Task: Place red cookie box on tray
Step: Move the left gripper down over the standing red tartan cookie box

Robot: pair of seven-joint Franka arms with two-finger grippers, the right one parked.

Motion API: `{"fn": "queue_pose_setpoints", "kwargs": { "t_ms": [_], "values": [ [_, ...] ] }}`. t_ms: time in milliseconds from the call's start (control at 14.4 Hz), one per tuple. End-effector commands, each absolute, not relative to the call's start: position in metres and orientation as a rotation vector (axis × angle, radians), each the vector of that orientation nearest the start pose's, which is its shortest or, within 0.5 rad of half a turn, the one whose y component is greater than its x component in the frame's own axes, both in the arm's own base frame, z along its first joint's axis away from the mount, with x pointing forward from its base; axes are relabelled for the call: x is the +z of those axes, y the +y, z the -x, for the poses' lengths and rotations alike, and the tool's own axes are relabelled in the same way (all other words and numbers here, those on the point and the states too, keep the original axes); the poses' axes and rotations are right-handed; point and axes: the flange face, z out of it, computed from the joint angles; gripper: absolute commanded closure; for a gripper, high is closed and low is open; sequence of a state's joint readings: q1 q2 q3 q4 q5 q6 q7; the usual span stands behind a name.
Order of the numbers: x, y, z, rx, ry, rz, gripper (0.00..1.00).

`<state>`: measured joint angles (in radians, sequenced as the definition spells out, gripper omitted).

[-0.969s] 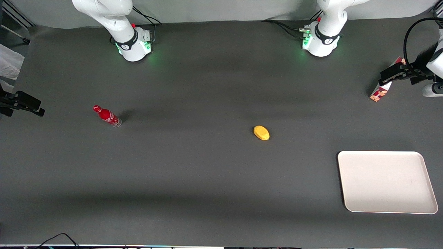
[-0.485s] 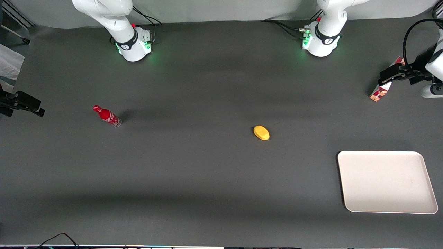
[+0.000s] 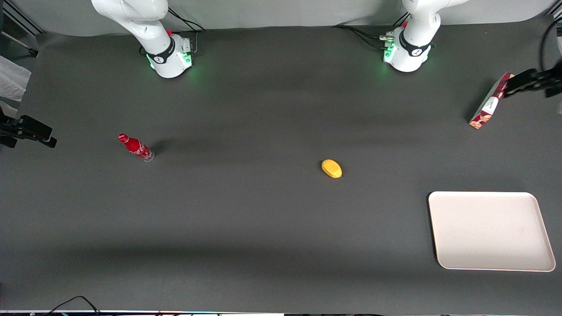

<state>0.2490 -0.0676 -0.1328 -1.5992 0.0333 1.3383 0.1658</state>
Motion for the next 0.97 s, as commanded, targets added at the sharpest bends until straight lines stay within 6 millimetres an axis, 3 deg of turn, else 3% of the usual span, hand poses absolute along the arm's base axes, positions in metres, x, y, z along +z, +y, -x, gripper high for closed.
{"fn": "queue_pose_setpoints", "kwargs": {
  "t_ms": [0,208,415,554,692,900],
  "values": [
    [0.633,0.139,-0.478,0.384,0.314,3.067,0.00],
    [0.582,0.200,-0.454,0.517,0.508,3.062,0.00],
    [0.507,0.255,-0.405,0.540,0.643,3.091,0.00],
    [0.454,0.269,-0.375,0.570,0.733,3.061,0.00],
    [0.406,0.284,-0.337,0.474,0.783,3.093,0.00],
    [0.346,0.292,-0.303,0.384,0.842,3.095,0.00]
  ]
}}
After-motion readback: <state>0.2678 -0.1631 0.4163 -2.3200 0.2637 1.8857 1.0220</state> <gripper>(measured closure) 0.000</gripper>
